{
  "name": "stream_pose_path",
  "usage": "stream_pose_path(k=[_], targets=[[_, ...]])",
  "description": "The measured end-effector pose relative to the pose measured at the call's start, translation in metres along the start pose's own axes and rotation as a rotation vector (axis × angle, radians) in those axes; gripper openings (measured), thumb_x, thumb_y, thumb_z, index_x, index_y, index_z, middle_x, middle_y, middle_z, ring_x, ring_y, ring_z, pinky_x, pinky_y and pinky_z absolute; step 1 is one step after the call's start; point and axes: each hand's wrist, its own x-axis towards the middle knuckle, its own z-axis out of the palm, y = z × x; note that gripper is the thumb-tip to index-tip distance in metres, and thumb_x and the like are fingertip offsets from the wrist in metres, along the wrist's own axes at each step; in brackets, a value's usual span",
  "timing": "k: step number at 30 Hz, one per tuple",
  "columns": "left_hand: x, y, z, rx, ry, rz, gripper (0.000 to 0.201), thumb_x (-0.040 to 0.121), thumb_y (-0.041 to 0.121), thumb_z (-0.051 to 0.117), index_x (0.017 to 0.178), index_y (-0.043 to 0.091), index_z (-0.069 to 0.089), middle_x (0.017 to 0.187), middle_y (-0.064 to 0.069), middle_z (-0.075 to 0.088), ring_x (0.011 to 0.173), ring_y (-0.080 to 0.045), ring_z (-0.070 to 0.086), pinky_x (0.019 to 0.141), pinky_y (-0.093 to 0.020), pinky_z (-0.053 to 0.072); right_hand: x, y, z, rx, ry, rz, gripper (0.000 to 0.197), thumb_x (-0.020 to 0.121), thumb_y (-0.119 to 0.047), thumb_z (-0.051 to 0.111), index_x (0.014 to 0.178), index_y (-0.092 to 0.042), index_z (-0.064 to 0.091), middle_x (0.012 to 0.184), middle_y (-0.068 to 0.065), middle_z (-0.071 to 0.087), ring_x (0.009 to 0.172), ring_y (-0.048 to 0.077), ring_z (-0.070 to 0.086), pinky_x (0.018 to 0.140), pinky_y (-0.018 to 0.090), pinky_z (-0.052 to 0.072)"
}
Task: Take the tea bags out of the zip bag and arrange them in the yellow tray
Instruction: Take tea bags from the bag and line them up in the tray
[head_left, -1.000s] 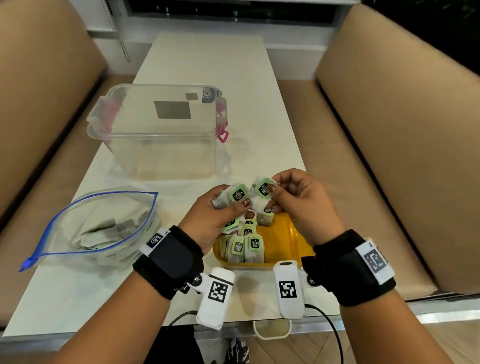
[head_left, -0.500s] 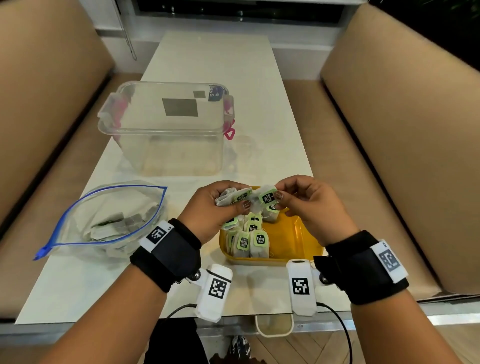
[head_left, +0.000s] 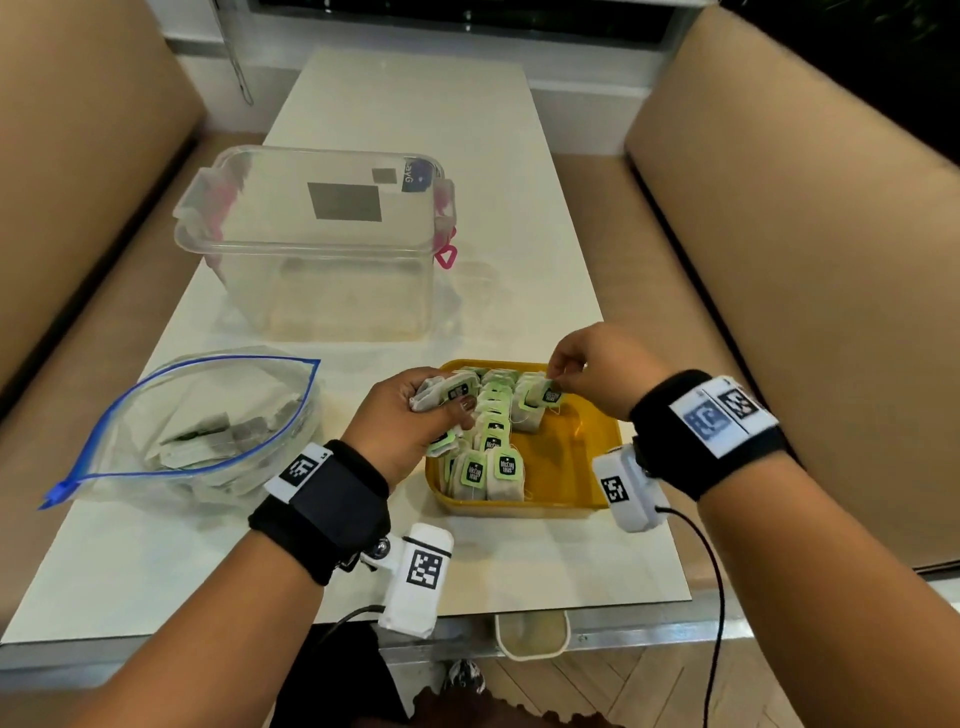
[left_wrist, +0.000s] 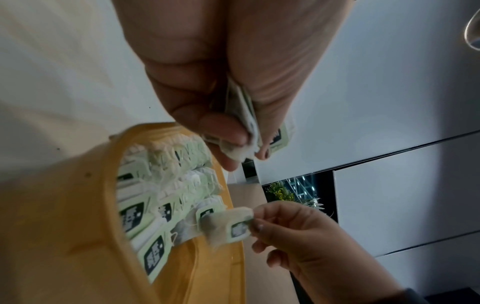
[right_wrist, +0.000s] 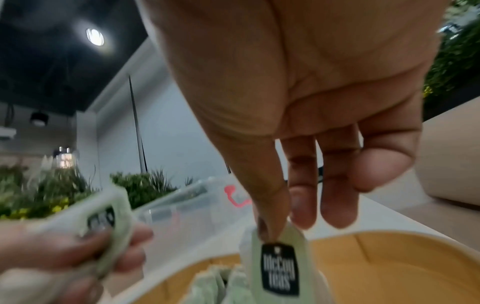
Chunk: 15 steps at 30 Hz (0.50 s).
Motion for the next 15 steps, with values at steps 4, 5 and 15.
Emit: stream_pose_path(k=[4,5,15], targets=[[0.000,0.001,-0.004,0.019,-0.013,0.011,0.015,0.080,0.002,0.072,0.082,0.017,0.071,0.077,-0.013,0.071,0.080,-0.029,0.066,0.075,-0.041,0.052,0.013,-0.005,0.005,-0.135,-0.172,-0.005,0.008,0.085,-0.018,0.068,0.093,-0.018,0.071,0.076,-0.009,0.053,0.079,0.015,0.054,0.055,0.020,0.035],[-0.001,0.001,-0.005,0.025,-0.010,0.010,0.012,0.077,0.005,0.074,0.082,0.017,0.071,0.078,-0.013,0.071,0.082,-0.031,0.066,0.075,-0.043,0.052,0.016,-0.006,0.005,-0.144,-0.189,-0.006,0.009,0.085,-0.018,0.068,0.093,-0.017,0.071,0.073,-0.010,0.051,0.078,0.014,0.053,0.053,0.019,0.033],[-0.005,-0.004,-0.012,-0.017,0.023,-0.016,0.014,0.082,0.003,0.070,0.084,0.017,0.069,0.086,-0.020,0.071,0.077,-0.025,0.066,0.073,-0.037,0.050,0.033,-0.017,0.017,-0.208,-0.209,0.016,0.014,0.087,-0.016,0.064,0.099,-0.015,0.070,0.105,0.003,0.068,0.093,0.020,0.061,0.076,0.027,0.047]])
